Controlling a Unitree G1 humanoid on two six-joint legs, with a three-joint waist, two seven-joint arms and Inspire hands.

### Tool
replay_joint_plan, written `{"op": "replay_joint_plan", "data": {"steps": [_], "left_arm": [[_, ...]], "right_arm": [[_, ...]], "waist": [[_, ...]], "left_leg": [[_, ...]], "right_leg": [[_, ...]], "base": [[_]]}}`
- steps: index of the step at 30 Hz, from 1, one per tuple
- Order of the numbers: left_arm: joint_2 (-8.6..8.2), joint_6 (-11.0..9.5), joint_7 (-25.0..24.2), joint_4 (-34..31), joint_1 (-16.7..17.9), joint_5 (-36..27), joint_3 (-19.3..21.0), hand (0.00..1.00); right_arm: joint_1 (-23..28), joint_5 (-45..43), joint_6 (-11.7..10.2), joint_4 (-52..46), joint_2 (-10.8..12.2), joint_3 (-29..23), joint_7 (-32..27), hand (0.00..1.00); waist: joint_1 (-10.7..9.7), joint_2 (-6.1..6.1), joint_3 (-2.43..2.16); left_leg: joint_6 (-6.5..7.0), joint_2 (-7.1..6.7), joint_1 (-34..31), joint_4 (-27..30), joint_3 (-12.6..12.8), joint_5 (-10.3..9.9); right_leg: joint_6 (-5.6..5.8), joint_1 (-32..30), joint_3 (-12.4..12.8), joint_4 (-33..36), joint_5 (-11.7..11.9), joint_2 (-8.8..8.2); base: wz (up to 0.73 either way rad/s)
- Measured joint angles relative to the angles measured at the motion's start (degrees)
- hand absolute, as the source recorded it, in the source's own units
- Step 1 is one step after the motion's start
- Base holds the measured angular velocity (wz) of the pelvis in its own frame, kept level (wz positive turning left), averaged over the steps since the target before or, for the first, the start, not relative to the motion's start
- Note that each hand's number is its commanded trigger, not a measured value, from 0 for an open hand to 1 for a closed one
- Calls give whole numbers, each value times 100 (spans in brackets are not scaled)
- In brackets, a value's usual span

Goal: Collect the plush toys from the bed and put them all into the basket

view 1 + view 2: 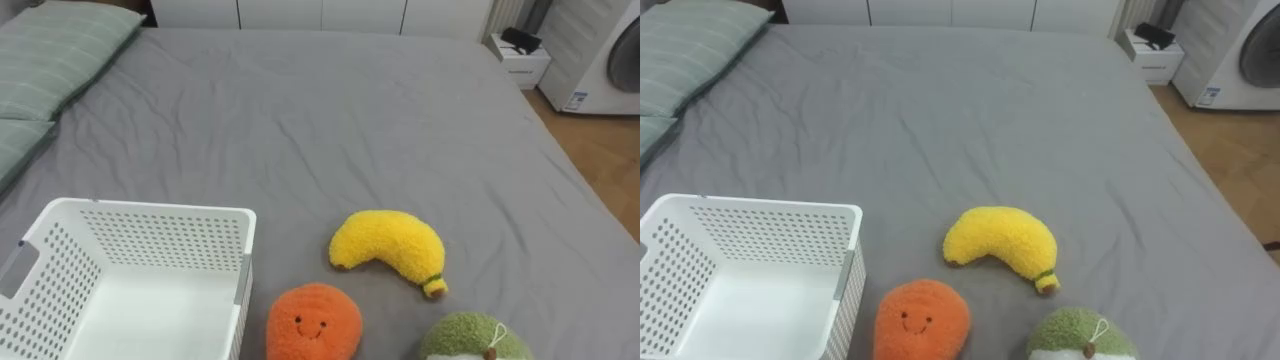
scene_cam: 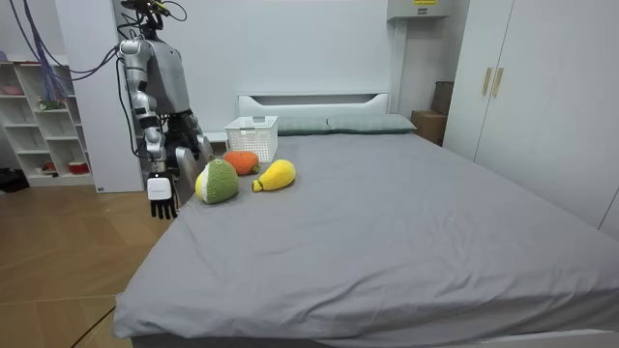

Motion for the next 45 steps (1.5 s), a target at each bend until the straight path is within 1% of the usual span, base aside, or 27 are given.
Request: {"op": "replay_joint_plan", "data": {"steps": [6, 11, 14, 18, 21, 24, 27, 30, 32, 33, 35, 36, 37, 38, 39, 41, 43, 44, 45], "left_arm": [[1, -17, 0, 0, -5, -3, 2, 0], [4, -86, -1, -35, -45, -2, -9, 0], [25, -100, -1, -12, -23, 4, -64, 0], [32, -79, -8, -10, 0, 10, -87, 0], [38, -44, -12, -13, 10, 90, -100, 0], [47, 27, -23, -13, 17, 89, -96, 0], [55, 29, -46, -18, 2, 85, -78, 0], [68, 23, -56, -19, -29, 97, -10, 0], [74, 23, -63, -64, -20, 117, 95, 0], [74, 23, -63, -69, -20, 119, 120, 0], [76, 19, -52, -73, -18, 114, 309, 0], [82, 14, -41, -74, -18, 112, 347, 0], [99, -15, -31, -79, -2, 112, 447, 0], [124, -49, -31, -96, 19, 112, 541, 0], [144, -61, -28, -116, 28, 112, 554, 0], [236, -122, -29, -170, 67, 121, 558, 0], [299, -134, -29, -207, 96, 128, 558, 0], [333, -135, -28, -219, 109, 129, 580, 0], [338, -135, -28, -219, 109, 129, 600, 0]], "right_arm": [[1, -17, -27, -3, -1, 25, -2, 0], [-7, -11, -131, -4, -1, 27, -1, 0], [-45, -2, -128, -2, 0, 27, 0, 0], [-47, 38, -124, -1, 2, 26, -2, 0], [-32, 162, -124, 8, 3, 28, -11, 0], [9, 397, -122, 59, 1, 15, -15, 0], [35, 580, -120, 102, 1, -113, -11, 0], [92, 987, -123, 135, -11, -334, -65, 0], [187, 1455, -112, 133, -13, -659, -181, 0], [211, 1577, -117, 129, -13, -739, -226, 0], [242, 2212, -128, 117, -42, -1059, -383, 0], [241, 2369, -133, 105, -53, -1142, -427, 0], [234, 2619, -137, 34, -65, -1323, -538, 0], [232, 2866, -173, -47, -83, -1528, -656, 0], [234, 2983, -195, -103, -92, -1624, -726, 0], [228, 3243, -251, -459, -192, -1915, -989, 0], [214, 3267, -294, -861, -294, -2133, -1191, 0], [201, 3253, -352, -1185, -356, -2246, -1329, 0], [174, 3246, -402, -1290, -402, -2266, -1386, 0]], "waist": [[16, -9, 1], [14, -6, 2], [16, -2, 5], [0, -3, 5], [0, -3, 6], [5, -5, 7], [-18, -4, 7], [-27, -4, 6], [-53, -7, 7], [-63, -7, 8], [-91, -29, 14], [-104, -37, 16], [-159, -72, 16], [-183, -101, 18], [-182, -116, 21], [-188, -158, 22], [-234, -173, 21], [-236, -177, 21], [-243, -177, 21]], "left_leg": [[0, 1, 2, 2, 1, 0], [0, 1, 0, 1, 1, 0], [0, 1, -1, -1, 4, 0], [0, 1, 2, 0, 4, 0], [0, 2, 7, -2, 7, 0], [0, 2, 12, -1, 13, 0], [0, 4, -1, 5, 22, 0], [0, 4, 4, 5, 28, 0], [0, 5, 14, 3, 30, 0], [0, 5, 13, 2, 30, 0], [-2, 16, 16, -1, 69, -1], [-3, 20, 15, -3, 81, -2], [-5, 24, 13, -3, 89, -2], [-6, 30, 17, -2, 102, -2], [-7, 32, 19, -2, 111, -2], [-7, 37, 35, -1, 159, -2], [-6, 37, 32, 8, 176, -1], [-5, 37, 25, -2, 183, -1], [-5, 39, 20, -2, 189, -2]], "right_leg": [[0, -1, 10, -1, 0, 3], [0, -2, 7, -4, 0, 4], [0, 0, 8, -4, 0, 4], [0, 1, 9, -3, 1, 4], [0, 3, 85, -3, 0, 17], [0, 3, 100, 1, 0, 18], [0, -18, 111, 9, 0, 18], [0, -24, 124, 14, 0, 22], [1, -8, 118, 4, -1, 23], [1, -8, 117, 3, -1, 23], [-2, -18, 150, 4, -3, 32], [-3, -19, 154, 4, -4, 33], [-4, -19, 151, 4, -4, 34], [-6, -18, 155, 4, -4, 36], [-7, -19, 162, 4, -2, 38], [-8, -28, 213, 6, 6, 51], [-5, -44, 232, 6, 19, 54], [-5, -58, 235, 8, 20, 55], [-4, -70, 234, 6, 22, 56]], "base": [[0], [0], [0], [0], [0], [0], [0], [0], [0], [0], [-6], [-5], [0], [0], [-6], [-10], [-7], [-6], [-6]]}}
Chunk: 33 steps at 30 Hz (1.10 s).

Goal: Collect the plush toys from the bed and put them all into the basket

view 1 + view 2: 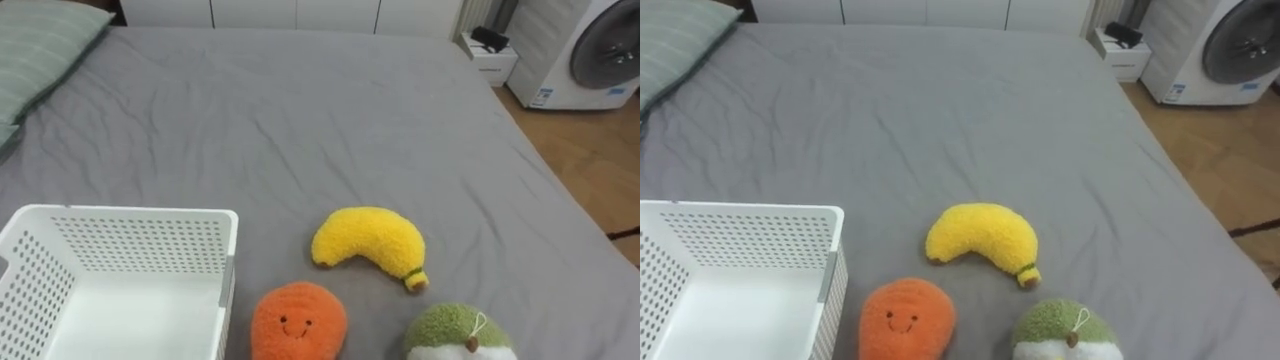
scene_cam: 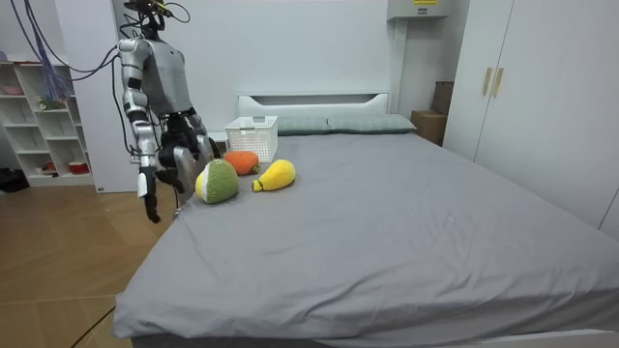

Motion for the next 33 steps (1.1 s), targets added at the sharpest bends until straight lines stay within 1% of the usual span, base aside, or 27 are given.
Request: {"op": "replay_joint_plan", "data": {"steps": [1, 2, 3, 4, 5, 6, 7, 8, 9, 10, 12, 14, 17, 20, 24, 27, 30, 33], "left_arm": [[-5, -6, 0, 3, 6, -2, 60, 0], [-6, -44, 0, 6, 16, 2, 73, 0], [-6, -62, 0, 10, 25, 10, 79, 0], [0, -87, 0, 17, 33, 27, 82, 0], [0, -112, -1, 18, 23, 29, 80, 0], [0, -124, -2, 17, 17, 29, 77, 0], [0, -140, -2, 15, 15, 29, 28, 0], [3, -160, -2, 15, 8, 25, -36, 0], [9, -167, -2, 12, 0, 24, -76, 0], [9, -188, -2, 10, -17, 22, -85, 0], [-4, -259, -1, 10, 24, -31, -95, 0], [-13, -275, 9, 10, 46, -17, -162, 0], [-18, -277, 43, 10, 61, -5, -318, 0], [-35, -282, 79, 21, 58, -11, -321, 0], [-48, -314, 90, 24, 62, -3, -319, 0], [-49, -339, 74, 6, 76, -3, -319, 0], [-70, -338, 53, -69, 87, -7, -321, 0], [-68, -339, -11, -71, 86, -7, -337, 0]], "right_arm": [[-87, -62, -77, -146, -95, -22, -99, 0], [-108, -168, -120, -454, -131, -96, -234, 0], [-110, -257, -137, -638, -133, -113, -299, 0], [-115, -450, -165, -1050, -134, -111, -409, 0], [-138, -628, -232, -1417, -136, -111, -497, 0], [-166, -701, -288, -1566, -136, -111, -539, 0], [-218, -852, -310, -1961, -130, -89, -671, 0], [-325, -1017, -383, -2236, -128, -30, -818, 0], [-360, -1085, -421, -2358, -131, 19, -883, 0], [-363, -1216, -466, -2635, -130, 83, -955, 0], [-360, -1330, -492, -3060, -128, 176, -996, 0], [-353, -1626, -503, -3665, -127, 307, -986, 0], [-282, -2019, -548, -4279, -129, 561, -957, 0], [-282, -2134, -593, -4537, -128, 828, -809, 0], [-282, -2150, -597, -4715, -126, 977, -519, 0], [-282, -2467, -601, -4815, -127, 990, -394, 0], [-283, -2921, -600, -4809, -126, 1100, -220, 0], [-285, -3145, -593, -4698, -126, 1367, 123, 0]], "waist": [[-9, 0, -1], [-3, -8, -4], [4, -9, -4], [-1, -14, -3], [-7, -11, -3], [-5, -10, -5], [7, -35, -30], [7, 4, -19], [8, -8, -4], [25, -9, 2], [67, -9, 10], [67, 11, 24], [77, 38, 17], [95, 54, 5], [133, 55, 0], [208, 57, -5], [239, 53, -5], [248, 30, -14]], "left_leg": [[0, 0, -6, 1, 6, 0], [-2, 5, -16, -2, 34, 2], [-5, 10, -22, -2, 52, 5], [-10, 17, -46, 0, 66, 9], [-12, 20, -106, 0, 80, 13], [-12, 21, -119, 4, 85, 14], [-12, 21, -180, 10, 93, 14], [-11, 20, -194, 13, 94, 14], [-11, 20, -194, 13, 94, 14], [-12, 20, -197, 6, 89, 14], [-12, 21, -203, -4, 85, 13], [-12, 22, -228, -9, 75, 13], [-13, 27, -233, -9, 80, 13], [-13, 26, -231, -1, 82, 14], [-13, 25, -220, 4, 87, 14], [-13, 27, -218, 3, 108, 14], [-13, 25, -238, 12, 95, 15], [-13, 26, -206, 12, 92, 14]], "right_leg": [[0, -31, 28, 9, 4, 2], [-2, -61, 48, 16, 6, 6], [-3, -76, 54, 19, 7, 10], [-14, -106, 50, 17, 25, 16], [-14, -155, 51, 16, 37, 17], [-17, -177, 53, 11, 45, 17], [-17, -245, 67, 30, 48, 17], [-18, -265, 70, 32, 53, 18], [-17, -264, 71, 30, 53, 18], [-17, -260, 65, 11, 53, 19], [-17, -257, 46, 11, 53, 19], [-16, -264, -2, 9, 54, 16], [-16, -259, -29, 4, 54, 14], [-16, -257, -20, 20, 54, 12], [-16, -254, -17, 34, 54, 9], [-16, -250, -7, 44, 54, 12], [-16, -258, -12, 79, 53, 5], [-17, -256, -14, 58, 53, 5]], "base": [[-7], [-8], [-9], [-7], [-5], [-5], [-5], [-4], [0], [6], [5], [4], [2], [0], [0], [-1], [-1], [0]]}}
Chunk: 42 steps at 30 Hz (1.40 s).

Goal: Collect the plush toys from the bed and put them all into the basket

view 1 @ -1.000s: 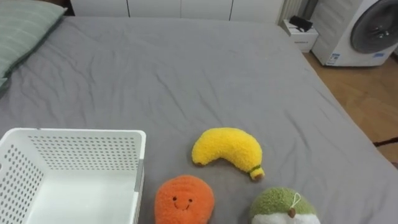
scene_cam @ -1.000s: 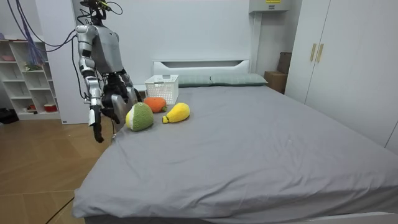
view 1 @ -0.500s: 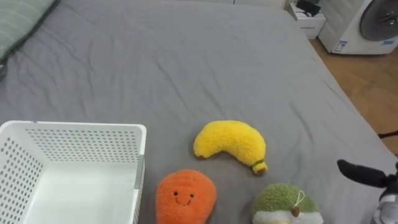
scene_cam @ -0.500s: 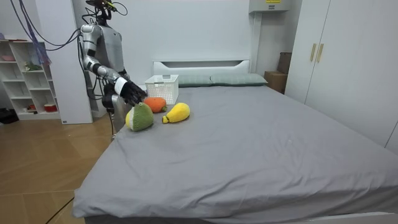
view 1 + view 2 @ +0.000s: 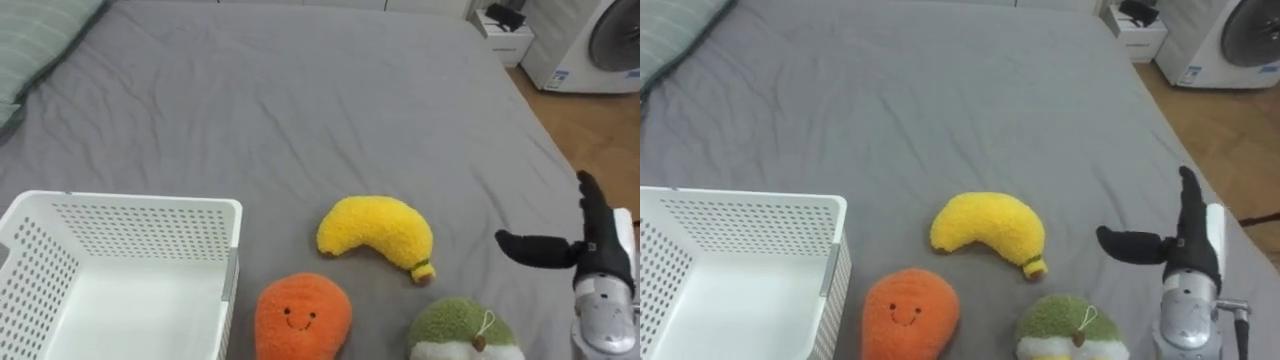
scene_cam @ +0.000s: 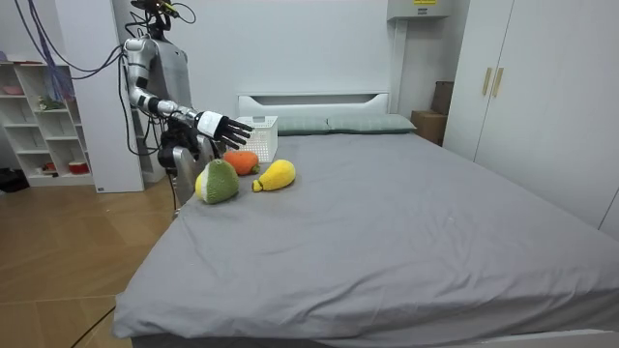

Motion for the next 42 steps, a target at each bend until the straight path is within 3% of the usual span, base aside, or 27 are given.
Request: {"op": "replay_joint_plan", "data": {"steps": [9, 14, 20, 26, 39, 42], "left_arm": [[-1, 45, -156, -39, 54, 1, -16, 0], [52, 109, -256, -40, 59, 4, -15, 0], [158, 136, -405, 6, 46, 146, 35, 0], [174, 213, -492, 146, -31, 243, 38, 0], [176, 255, -523, 254, -145, 321, 54, 0], [176, 255, -519, 251, -196, 320, 59, 0]], "right_arm": [[-10, -241, 243, 422, 0, 264, 1387, 0], [-8, -290, 478, 692, -11, 267, 2146, 0], [-10, -661, 515, 640, -30, 249, 2862, 0], [-15, -1034, 551, 597, -40, 245, 3318, 0], [-8, -1823, 645, 275, -96, 218, 3822, 0], [-8, -2183, 756, 279, -94, 222, 3952, 0]], "waist": [[11, -66, -28], [4, -111, -12], [11, -211, 0], [135, -254, 5], [154, -238, -2], [159, -231, 0]], "left_leg": [[0, 0, 15, 0, 0, 0], [1, -3, -7, 4, -17, 0], [1, -11, -13, 9, -107, 0], [1, -11, -17, 8, -121, 0], [0, -12, -69, 74, -188, -1], [0, -14, -65, 78, -197, -1]], "right_leg": [[0, 21, -19, 12, 0, -8], [0, 61, -27, 12, -1, -31], [-2, 103, -77, -56, 0, -25], [-2, 100, -106, -51, 1, -21], [-6, 112, -119, -58, 3, -30], [-8, 113, -143, -66, 5, -42]], "base": [[0], [0], [7], [0], [1], [0]]}}
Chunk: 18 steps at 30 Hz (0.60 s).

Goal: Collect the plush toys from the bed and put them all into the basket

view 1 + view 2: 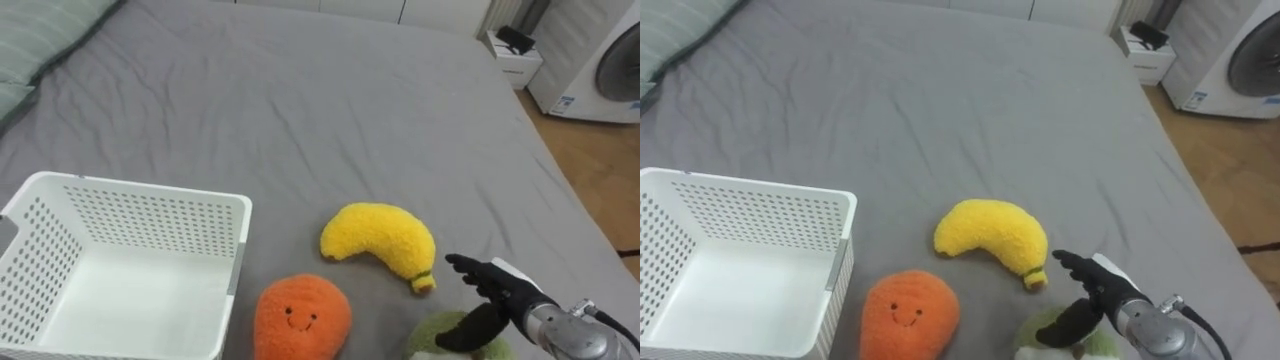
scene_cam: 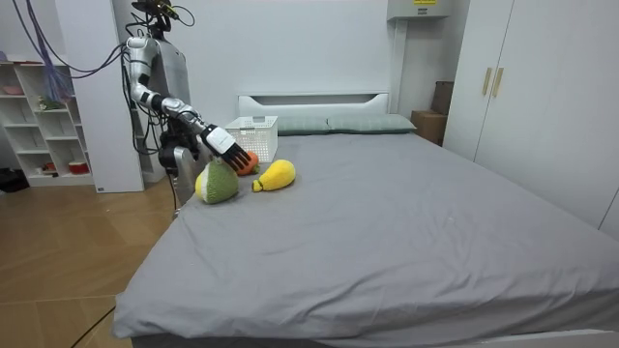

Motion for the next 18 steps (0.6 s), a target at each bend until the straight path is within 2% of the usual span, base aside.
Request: {"op": "replay_joint_plan", "data": {"steps": [5, 9, 15, 17, 18], "left_arm": [[4, -1, 65, -48, -93, -1, -10, 0], [4, -1, 66, -56, -170, -9, -26, 0], [3, 5, 68, -61, -220, -111, -24, 0], [3, 6, 68, -61, -224, -111, -25, 0], [3, 7, 68, -61, -223, -112, -25, 0]], "right_arm": [[2, -299, 120, 159, -3, 94, 18, 0], [19, -346, 128, 404, -20, 291, 73, 0], [17, -364, 231, 582, -29, 433, 68, 0], [19, -362, 237, 587, -40, 438, 67, 12], [20, -361, 238, 590, -41, 438, 67, 55]], "waist": [[32, -15, 3], [133, -16, 6], [177, -14, 5], [179, -12, 4], [180, -11, 4]], "left_leg": [[0, 1, -2, -1, -1, 0], [0, 0, -11, -2, 3, -1], [0, 0, -14, -7, 2, -1], [0, 0, -14, -5, 2, -1], [0, 0, -14, -5, 2, -1]], "right_leg": [[0, -14, 10, -2, 0, 7], [0, -3, 14, -3, -1, 8], [0, 0, 15, -7, 0, 10], [0, 2, 14, -5, 0, 15], [0, 3, 14, -4, 0, 15]], "base": [[0], [0], [0], [0], [0]]}}
